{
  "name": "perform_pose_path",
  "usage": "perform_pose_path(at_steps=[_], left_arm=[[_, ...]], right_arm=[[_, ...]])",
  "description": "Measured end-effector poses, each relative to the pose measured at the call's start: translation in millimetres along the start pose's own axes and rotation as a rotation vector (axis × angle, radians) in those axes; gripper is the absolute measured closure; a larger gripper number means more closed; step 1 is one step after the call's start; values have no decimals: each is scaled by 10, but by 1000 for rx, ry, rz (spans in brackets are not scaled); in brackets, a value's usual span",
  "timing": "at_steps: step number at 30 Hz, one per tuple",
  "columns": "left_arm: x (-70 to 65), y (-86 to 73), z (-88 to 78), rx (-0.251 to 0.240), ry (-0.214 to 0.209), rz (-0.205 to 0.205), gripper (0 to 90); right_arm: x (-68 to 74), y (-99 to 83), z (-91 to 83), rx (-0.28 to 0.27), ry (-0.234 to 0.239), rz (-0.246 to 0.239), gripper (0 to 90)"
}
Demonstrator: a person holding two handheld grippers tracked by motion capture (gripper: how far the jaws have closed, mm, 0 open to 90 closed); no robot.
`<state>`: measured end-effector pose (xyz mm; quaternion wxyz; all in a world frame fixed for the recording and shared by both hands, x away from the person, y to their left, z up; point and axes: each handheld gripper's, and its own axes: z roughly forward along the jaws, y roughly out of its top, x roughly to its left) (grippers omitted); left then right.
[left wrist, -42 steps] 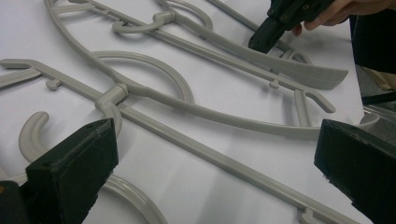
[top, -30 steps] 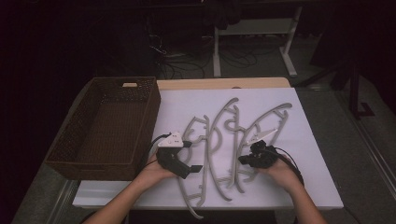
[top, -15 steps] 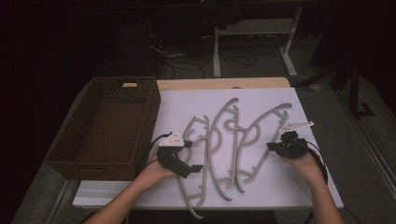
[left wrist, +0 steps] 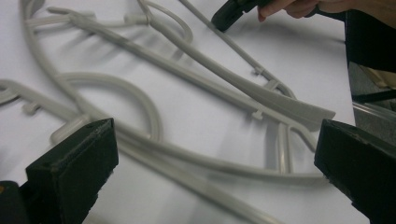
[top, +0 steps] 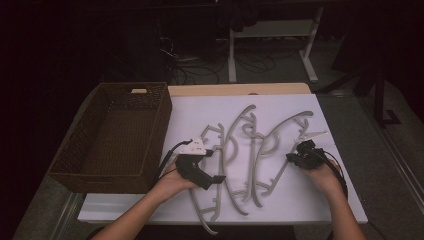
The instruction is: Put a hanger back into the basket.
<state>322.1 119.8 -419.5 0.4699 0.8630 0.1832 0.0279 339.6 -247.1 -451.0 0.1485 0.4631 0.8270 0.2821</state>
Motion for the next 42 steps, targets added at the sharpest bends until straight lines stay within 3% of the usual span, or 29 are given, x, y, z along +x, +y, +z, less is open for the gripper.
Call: perform_pose_path(at_steps=[6,10,13,16,24,34,38,42], left_arm=[[-31,179,247,40,-13,18,0],[-8,274,386,35,-17,17,0],[6,323,449,28,-22,13,0],[12,363,504,37,-18,25,0],[-4,442,692,67,-20,28,0],[19,492,1130,169,-27,15,0],[36,507,1234,179,-30,8,2],[68,533,1313,183,-45,-2,59]], right_arm=[[-2,-30,8,-2,-8,-8,893],[-19,-27,0,-5,2,-10,893],[-51,-19,-27,-41,20,18,893],[-50,6,-20,-69,27,16,893],[-22,27,23,-39,17,-2,894],[-21,13,25,-36,12,1,896],[-23,9,24,-37,15,8,897],[-24,8,24,-38,16,6,897]])
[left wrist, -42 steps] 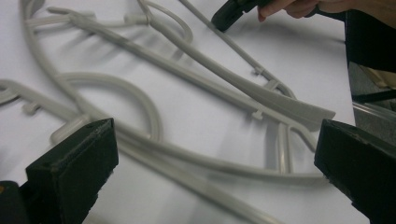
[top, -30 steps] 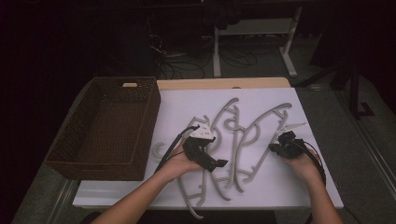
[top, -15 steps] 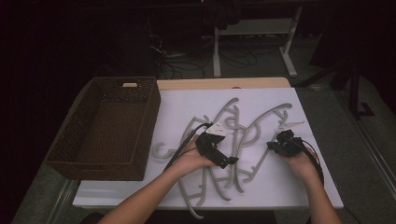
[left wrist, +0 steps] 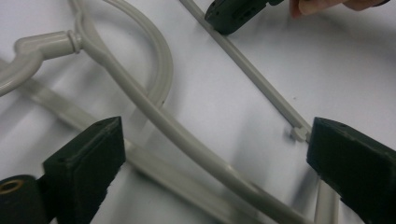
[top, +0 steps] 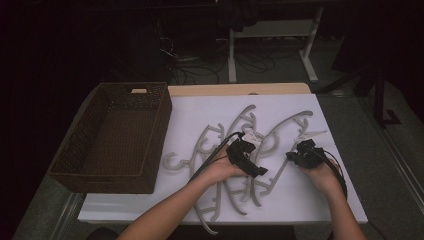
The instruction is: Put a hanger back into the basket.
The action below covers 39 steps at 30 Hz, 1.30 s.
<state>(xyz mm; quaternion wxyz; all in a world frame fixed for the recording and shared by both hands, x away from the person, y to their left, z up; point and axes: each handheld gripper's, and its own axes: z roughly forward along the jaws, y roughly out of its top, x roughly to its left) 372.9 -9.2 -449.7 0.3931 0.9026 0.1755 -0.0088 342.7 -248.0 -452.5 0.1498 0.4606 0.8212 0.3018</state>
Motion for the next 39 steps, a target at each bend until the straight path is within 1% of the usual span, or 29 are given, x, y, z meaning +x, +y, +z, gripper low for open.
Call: perform_pose_path(at_steps=[2,3,5,6,9,10,11,14,17,20,21,23,24,25,26,27,28,30,33,34,35,37,38,39], left_arm=[[19,18,27,7,2,-4,62],[37,29,48,13,-13,-14,73],[37,29,48,13,-13,-14,85],[43,38,77,10,-32,-27,90],[40,48,90,13,-28,-37,100],[49,53,87,7,-37,-57,100],[49,53,87,7,-37,-57,101],[53,57,84,4,-42,-81,100],[66,69,96,22,-31,-99,126],[66,80,105,32,-28,-99,123],[45,105,141,56,-13,-88,120],[31,115,164,73,-4,-78,123],[24,123,177,77,2,-69,120],[13,126,200,76,0,-66,106],[13,126,200,76,0,-66,107],[13,126,205,75,-1,-66,126],[17,124,215,71,-11,-68,151],[13,126,218,69,-4,-63,157],[32,130,204,62,-2,-66,263],[58,131,187,56,-4,-85,291],[73,131,174,52,-5,-96,329],[98,137,144,39,-17,-115,411],[98,137,144,39,-17,-115,445],[103,144,130,33,-20,-123,445]], right_arm=[[0,1,0,0,0,-1,896],[1,0,0,0,0,-1,896],[-2,-1,0,-1,1,-1,896],[-1,-2,0,-1,1,-1,897],[3,-1,0,0,-2,-3,897],[5,-1,0,0,-3,-3,897],[5,-2,0,0,-3,-4,897],[3,-4,-1,-2,-1,0,897],[1,-4,-1,-2,0,3,897],[3,-5,-1,-2,-1,0,897],[-4,-9,-4,1,0,-2,897],[-6,-15,-6,0,0,-3,896],[-2,-20,0,30,-17,-11,896],[-19,-55,1,7,-8,-9,896],[-11,-58,0,5,-11,-13,896],[-4,-56,1,6,-17,-21,896],[-4,-56,1,6,-15,-17,896],[-13,-56,1,6,-9,-13,896],[-16,-58,1,5,-8,-12,896],[-14,-55,1,6,-9,-12,896],[-13,-52,1,7,-9,-13,895],[-13,-50,0,9,-10,-14,895],[-13,-50,0,9,-10,-14,895],[-13,-50,-1,9,-10,-14,895]])
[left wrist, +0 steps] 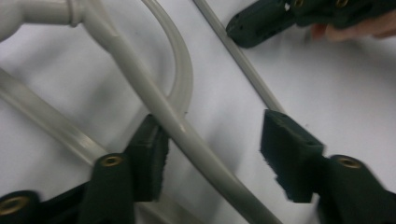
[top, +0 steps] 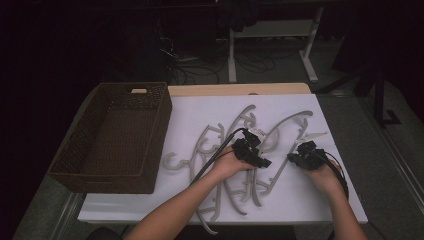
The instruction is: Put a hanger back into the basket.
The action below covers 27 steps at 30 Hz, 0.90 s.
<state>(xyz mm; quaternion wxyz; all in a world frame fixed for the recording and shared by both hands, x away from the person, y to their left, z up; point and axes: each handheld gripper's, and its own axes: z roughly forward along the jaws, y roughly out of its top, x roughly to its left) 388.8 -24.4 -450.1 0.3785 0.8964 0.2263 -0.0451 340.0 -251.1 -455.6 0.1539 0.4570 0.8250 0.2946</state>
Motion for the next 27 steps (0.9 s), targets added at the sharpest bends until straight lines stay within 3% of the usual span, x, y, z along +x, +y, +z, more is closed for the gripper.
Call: perform_pose_path(at_steps=[2,8,11,20,27], left_arm=[[7,10,-26,-11,-11,-13,536],[48,12,-43,-24,-40,-78,584],[64,25,-69,-59,-59,-127,612],[43,73,-139,-123,-88,-172,661],[-67,176,-169,-185,-120,-201,701]], right_arm=[[-4,-2,-1,-3,2,0,895],[-13,-5,-3,-7,8,1,894],[-18,-6,-6,-10,13,5,894],[-6,6,-13,-22,32,-4,893],[-24,6,-98,-66,63,10,850]])
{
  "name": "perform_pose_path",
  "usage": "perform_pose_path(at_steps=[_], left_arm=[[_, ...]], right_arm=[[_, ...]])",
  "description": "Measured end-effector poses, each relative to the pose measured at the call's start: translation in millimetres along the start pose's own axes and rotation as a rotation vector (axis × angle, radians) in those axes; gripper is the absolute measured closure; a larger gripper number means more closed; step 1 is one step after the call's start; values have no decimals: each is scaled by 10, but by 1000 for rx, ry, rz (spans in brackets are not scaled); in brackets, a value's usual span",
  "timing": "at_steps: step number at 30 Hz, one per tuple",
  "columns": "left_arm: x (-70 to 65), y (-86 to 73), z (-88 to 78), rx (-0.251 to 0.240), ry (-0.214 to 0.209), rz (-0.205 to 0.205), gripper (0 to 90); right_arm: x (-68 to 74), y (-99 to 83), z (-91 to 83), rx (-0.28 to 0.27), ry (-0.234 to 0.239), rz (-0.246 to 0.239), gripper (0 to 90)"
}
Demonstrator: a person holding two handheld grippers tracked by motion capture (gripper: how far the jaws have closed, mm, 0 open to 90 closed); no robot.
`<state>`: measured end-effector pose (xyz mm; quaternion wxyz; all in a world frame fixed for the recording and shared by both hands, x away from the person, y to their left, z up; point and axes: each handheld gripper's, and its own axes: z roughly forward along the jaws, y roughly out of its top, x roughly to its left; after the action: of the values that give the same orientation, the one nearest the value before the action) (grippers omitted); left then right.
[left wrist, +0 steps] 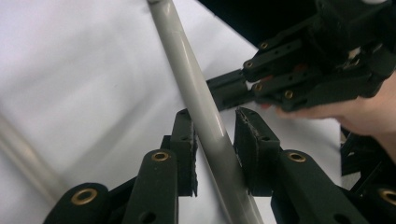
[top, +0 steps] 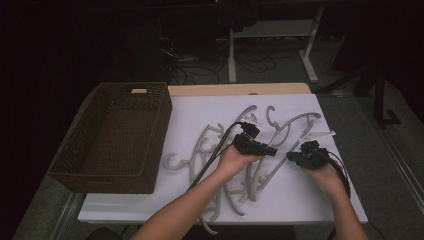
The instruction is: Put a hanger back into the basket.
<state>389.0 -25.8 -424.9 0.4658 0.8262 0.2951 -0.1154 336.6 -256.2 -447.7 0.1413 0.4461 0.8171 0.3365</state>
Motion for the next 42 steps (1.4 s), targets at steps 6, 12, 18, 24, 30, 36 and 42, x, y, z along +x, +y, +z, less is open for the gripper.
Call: perform_pose_path(at_steps=[6,12,18,24,30,36,42], left_arm=[[-79,79,-31,-46,9,9,797],[-182,185,-93,-64,10,46,799],[-236,331,-327,-75,45,98,801],[-223,419,-579,-89,66,110,801],[-212,505,-973,-104,110,138,802],[-161,573,-1517,-123,160,154,802],[-66,558,-2000,-135,211,155,802]], right_arm=[[0,-8,-66,-18,10,4,801],[1,-13,-112,-34,21,4,770],[26,-1,-159,-70,38,2,700],[60,15,-177,-97,50,4,621],[114,39,-179,-126,54,-1,462],[188,66,-159,-123,54,-13,353],[249,103,-147,-128,67,-24,310]])
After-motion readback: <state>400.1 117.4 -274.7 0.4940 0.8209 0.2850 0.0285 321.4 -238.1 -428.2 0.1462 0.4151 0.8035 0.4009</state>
